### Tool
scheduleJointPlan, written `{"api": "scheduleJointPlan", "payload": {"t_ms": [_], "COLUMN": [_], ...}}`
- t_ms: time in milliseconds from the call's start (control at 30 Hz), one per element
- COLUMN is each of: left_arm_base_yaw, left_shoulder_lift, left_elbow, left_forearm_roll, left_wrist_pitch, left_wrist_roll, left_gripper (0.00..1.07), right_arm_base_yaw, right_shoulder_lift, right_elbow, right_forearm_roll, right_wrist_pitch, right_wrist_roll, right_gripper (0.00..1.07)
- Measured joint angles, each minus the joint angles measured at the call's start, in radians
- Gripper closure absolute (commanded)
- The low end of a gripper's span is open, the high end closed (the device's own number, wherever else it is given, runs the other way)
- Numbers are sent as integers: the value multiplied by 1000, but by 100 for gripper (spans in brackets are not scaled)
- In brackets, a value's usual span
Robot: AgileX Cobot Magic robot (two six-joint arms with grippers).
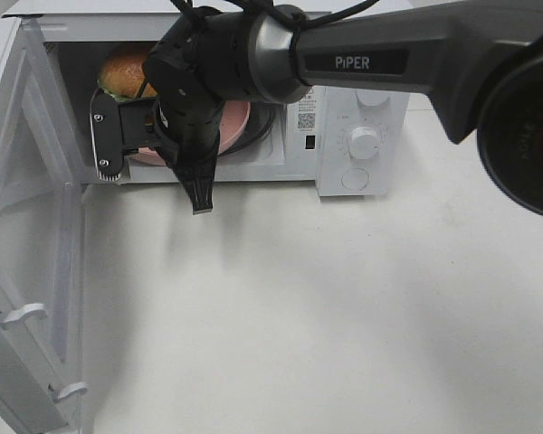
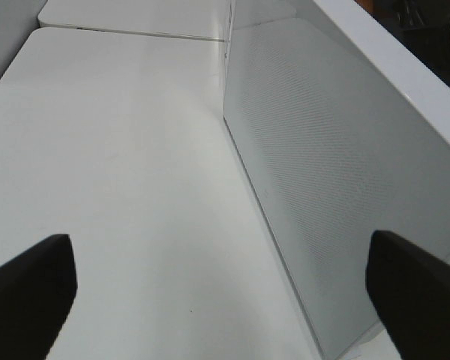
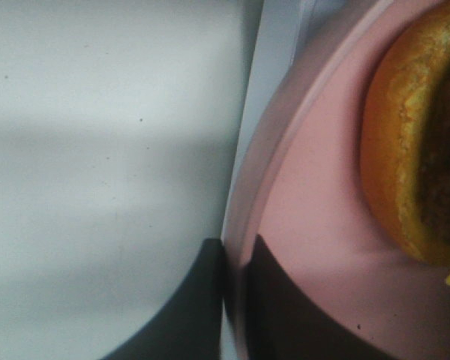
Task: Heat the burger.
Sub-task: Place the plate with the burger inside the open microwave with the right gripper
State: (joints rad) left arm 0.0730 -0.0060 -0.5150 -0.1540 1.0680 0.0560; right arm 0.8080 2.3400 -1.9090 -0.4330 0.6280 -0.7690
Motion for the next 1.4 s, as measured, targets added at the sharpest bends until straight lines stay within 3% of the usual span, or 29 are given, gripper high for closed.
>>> {"api": "scheduleJointPlan", "payload": {"t_ms": [1067, 1400], "left_arm_base_yaw": [0, 0], "left_shoulder_lift": [0, 0], "left_elbow": [0, 0], "left_forearm_roll": [13, 19], "left_wrist_pitch": [0, 0], "left_wrist_roll": [-2, -13], "left_gripper": [9, 9], "right_arm_base_yaw": [-58, -80], "right_shoulder_lift": [140, 144], "right_elbow": [-201, -206], "right_forearm_roll": [-41, -11], "right_wrist_pitch": [-11, -39], "right_wrist_roll": [0, 0], "right_gripper": [103, 88]}}
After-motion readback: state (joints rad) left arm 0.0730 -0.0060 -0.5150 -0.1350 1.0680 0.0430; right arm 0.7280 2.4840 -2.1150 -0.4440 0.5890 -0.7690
